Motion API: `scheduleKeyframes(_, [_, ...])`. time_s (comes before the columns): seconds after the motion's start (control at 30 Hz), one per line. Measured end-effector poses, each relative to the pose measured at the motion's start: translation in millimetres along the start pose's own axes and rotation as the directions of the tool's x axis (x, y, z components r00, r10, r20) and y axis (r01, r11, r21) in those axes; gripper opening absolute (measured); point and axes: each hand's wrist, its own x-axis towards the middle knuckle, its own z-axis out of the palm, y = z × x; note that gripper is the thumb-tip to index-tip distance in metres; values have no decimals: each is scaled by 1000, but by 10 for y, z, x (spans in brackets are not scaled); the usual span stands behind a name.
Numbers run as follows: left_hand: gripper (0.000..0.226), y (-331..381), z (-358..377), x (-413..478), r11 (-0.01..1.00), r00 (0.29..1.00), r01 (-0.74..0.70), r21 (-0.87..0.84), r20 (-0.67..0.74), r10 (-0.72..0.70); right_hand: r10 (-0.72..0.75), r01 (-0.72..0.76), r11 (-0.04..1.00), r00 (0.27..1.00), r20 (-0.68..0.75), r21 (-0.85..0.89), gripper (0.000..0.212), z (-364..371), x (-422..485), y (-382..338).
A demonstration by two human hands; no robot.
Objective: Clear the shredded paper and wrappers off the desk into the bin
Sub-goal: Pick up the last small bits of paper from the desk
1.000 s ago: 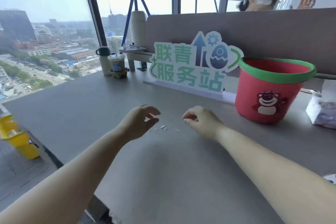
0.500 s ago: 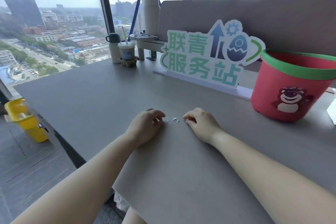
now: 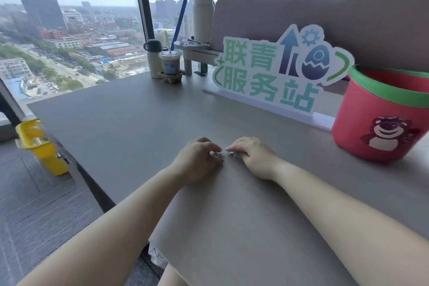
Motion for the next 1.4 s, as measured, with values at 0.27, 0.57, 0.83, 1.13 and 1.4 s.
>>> scheduleKeyframes(0.27, [26, 71, 2, 5, 1000, 999, 24, -14, -23, -24, 0, 2, 997, 999, -32, 83, 21, -89, -113, 41])
scheduleKeyframes(0.57, [15, 42, 45, 23, 1000, 998, 9, -25, -55, -10, 105, -90, 988, 987, -119, 125, 21, 34, -108, 31])
scheduleKeyframes(0.83, [5, 44, 93, 42, 999, 994, 4, -51, -105, -9, 155, -116, 972, 971, -184, 206, 8, 73, -84, -14])
scheduleKeyframes(1.13, [10, 90, 95, 51, 996, 997, 14, 88, -78, -7, 161, -150, 986, 970, -183, 75, 10, 87, -73, -44])
scheduleKeyframes(1.4, [8, 50, -114, 205, 997, 988, 44, -59, -143, -52, 263, -205, 944, 941, -214, 260, 8, -162, -88, 17])
